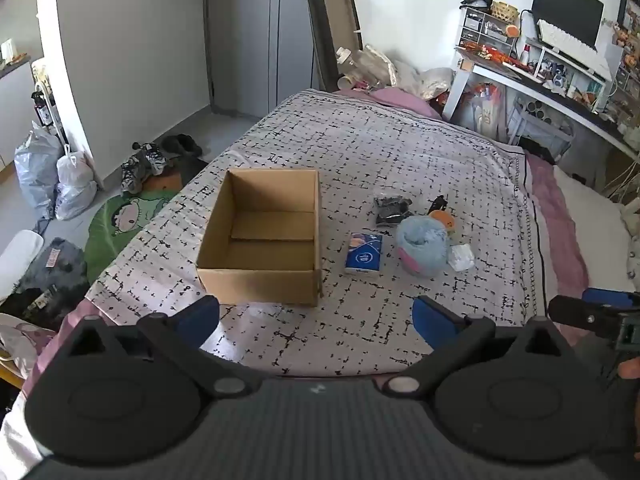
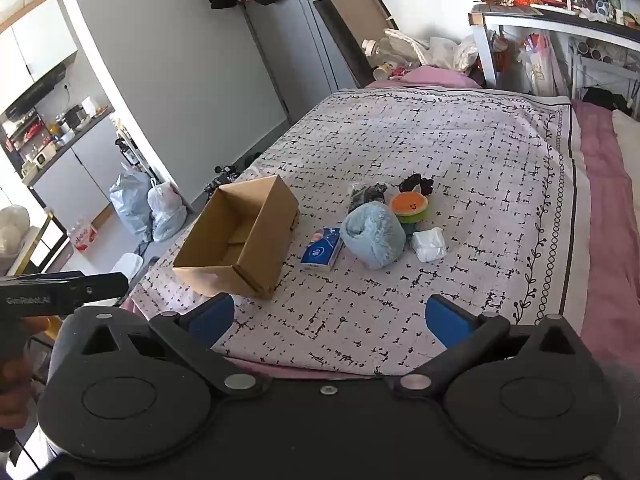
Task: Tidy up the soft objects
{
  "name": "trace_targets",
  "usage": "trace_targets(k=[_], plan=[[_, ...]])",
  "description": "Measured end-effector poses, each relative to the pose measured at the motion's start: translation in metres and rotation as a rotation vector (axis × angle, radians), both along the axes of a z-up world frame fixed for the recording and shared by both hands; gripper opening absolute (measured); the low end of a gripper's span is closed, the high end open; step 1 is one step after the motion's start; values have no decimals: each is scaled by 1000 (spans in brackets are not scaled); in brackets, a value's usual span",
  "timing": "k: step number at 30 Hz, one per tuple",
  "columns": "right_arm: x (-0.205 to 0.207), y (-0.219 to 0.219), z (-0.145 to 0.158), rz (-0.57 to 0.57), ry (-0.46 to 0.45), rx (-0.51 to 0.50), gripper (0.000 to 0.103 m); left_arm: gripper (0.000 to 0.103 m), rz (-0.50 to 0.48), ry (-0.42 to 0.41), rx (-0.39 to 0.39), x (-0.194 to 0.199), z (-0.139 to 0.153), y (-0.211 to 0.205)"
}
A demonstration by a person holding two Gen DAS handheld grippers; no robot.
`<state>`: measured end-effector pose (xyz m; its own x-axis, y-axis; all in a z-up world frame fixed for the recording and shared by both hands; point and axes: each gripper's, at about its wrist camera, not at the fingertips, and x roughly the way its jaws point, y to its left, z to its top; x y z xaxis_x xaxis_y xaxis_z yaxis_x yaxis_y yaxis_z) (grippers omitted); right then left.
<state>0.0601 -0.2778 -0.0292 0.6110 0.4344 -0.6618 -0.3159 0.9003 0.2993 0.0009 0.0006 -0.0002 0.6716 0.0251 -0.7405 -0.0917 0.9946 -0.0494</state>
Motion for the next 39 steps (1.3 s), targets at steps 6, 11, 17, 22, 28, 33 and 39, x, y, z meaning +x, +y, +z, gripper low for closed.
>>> trace_targets(k=[6,11,17,22,28,33,39], plan=[[3,2,-1,2,12,-2,103,102,3,-8,29,-1,0,-28],[-1,1,1,10,-6,-11,103,102,-5,-23,-13,-4,4,-17],[-4,1,3,-11,-19,-15,103,102,-13,-34,-40,-3,3,-6],[-7,3,4,-20,-44,-29,103,102,-12,-42,-43,-6,5,-6],[-7,4,4,-30,-49,-47,103,102,-18,-48,-50,-8,6,-6],[-8,4,4,-32,-47,-48,103,102,-14,-57,-63,-9,6,-5],[-7,3,3,-35,-45,-49,103,102,-13,-65,-77,-10,6,-4]])
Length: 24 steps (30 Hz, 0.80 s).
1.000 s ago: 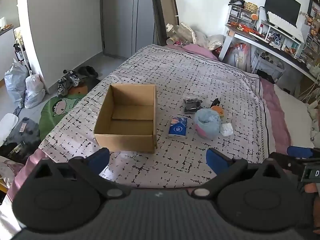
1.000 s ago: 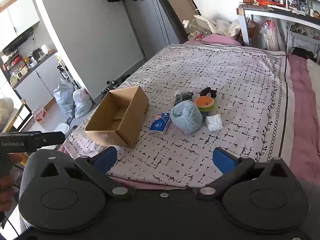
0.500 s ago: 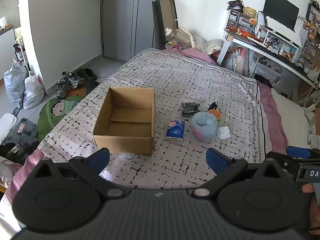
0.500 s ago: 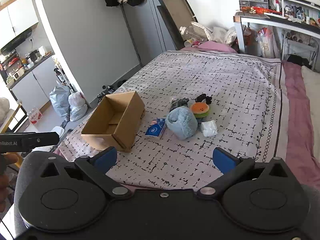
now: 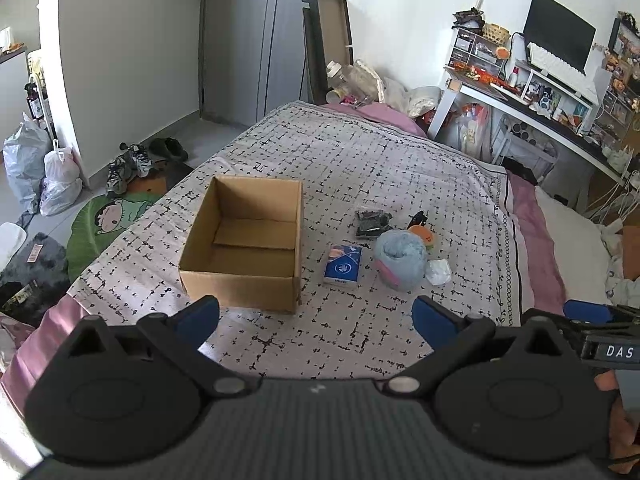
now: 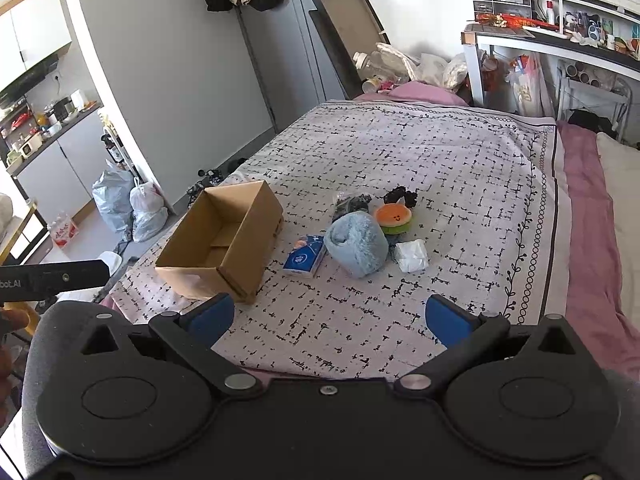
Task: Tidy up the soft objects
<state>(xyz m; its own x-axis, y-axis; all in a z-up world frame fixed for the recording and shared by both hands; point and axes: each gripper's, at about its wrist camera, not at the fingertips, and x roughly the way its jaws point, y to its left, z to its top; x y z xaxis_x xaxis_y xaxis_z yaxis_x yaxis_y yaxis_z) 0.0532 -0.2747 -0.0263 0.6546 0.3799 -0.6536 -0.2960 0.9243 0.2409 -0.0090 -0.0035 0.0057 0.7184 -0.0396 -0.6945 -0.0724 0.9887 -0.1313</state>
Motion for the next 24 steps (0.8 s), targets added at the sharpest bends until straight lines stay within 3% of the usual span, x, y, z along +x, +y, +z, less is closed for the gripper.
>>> trace_targets(k=[24], plan=[[-1,2,-1,-7,-3,-21,103,102,3,-14,-19,-3,-2,1]])
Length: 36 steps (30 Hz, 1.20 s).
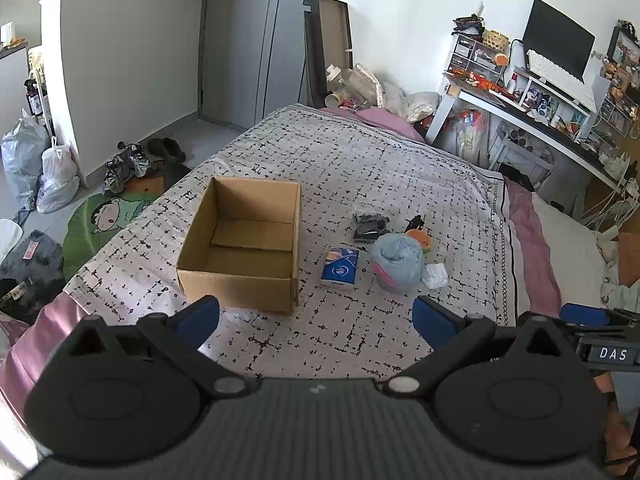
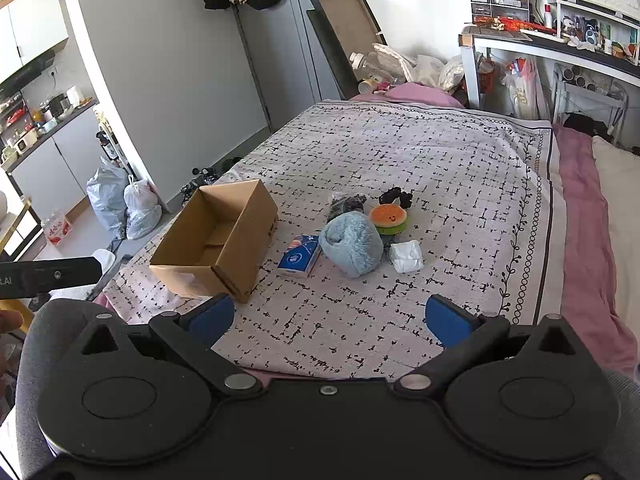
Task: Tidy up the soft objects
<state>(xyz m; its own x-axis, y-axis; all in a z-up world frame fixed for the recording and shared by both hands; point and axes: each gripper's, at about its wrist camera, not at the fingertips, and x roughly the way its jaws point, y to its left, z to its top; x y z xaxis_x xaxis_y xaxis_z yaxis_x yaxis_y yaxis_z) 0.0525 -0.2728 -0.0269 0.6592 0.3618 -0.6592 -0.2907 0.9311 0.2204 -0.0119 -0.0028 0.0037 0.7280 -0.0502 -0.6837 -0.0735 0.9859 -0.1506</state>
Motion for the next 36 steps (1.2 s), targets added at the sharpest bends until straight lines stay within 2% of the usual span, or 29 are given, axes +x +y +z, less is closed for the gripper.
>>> trace_targets(k=[24,36], plan=[[0,2,3,-12,-1,0,103,102,-6,-5,10,0,0,2],[25,10,9,8,42,31,103,102,-25,4,2,27,-2,2]])
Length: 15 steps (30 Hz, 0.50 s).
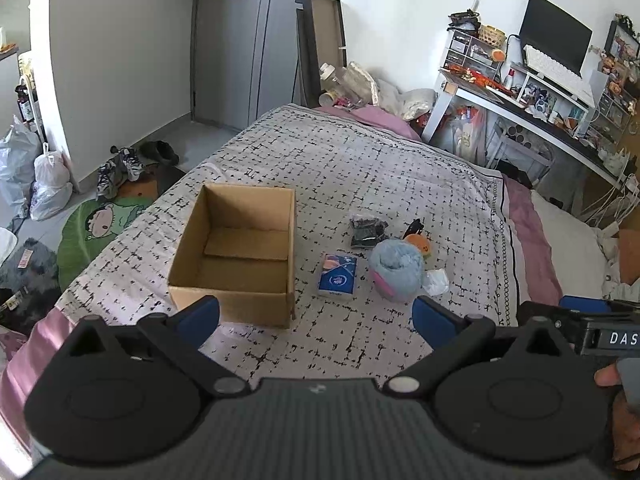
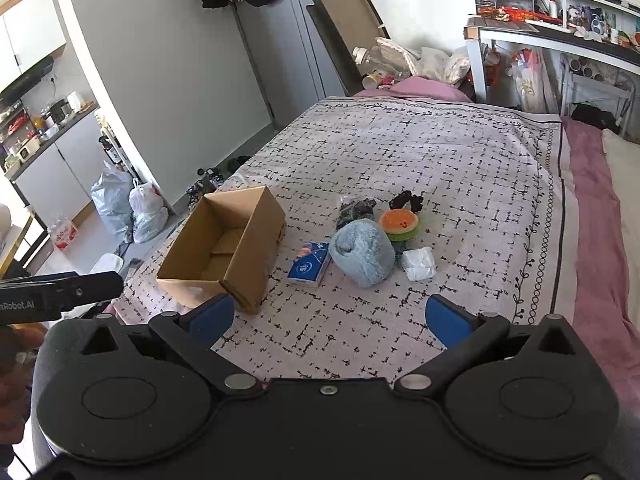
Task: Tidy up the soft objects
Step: 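Lower both grippers onto the light blue fluffy plush and close them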
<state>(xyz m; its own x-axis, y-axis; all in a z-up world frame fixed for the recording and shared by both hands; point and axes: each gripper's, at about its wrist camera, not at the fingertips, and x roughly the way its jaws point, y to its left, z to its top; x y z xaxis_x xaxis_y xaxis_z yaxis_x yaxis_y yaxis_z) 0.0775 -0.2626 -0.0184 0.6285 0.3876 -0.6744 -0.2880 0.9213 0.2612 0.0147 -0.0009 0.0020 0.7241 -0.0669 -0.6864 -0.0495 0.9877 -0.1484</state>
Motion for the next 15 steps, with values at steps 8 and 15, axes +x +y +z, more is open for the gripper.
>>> trace_targets(k=[8,15], plan=[[31,5,-6,-19,40,-28,103,101,-27,10,-23,28,-11,-8],[61,2,-12,-69,56,-30,102,100,-46,34,-65,58,-23,-13]])
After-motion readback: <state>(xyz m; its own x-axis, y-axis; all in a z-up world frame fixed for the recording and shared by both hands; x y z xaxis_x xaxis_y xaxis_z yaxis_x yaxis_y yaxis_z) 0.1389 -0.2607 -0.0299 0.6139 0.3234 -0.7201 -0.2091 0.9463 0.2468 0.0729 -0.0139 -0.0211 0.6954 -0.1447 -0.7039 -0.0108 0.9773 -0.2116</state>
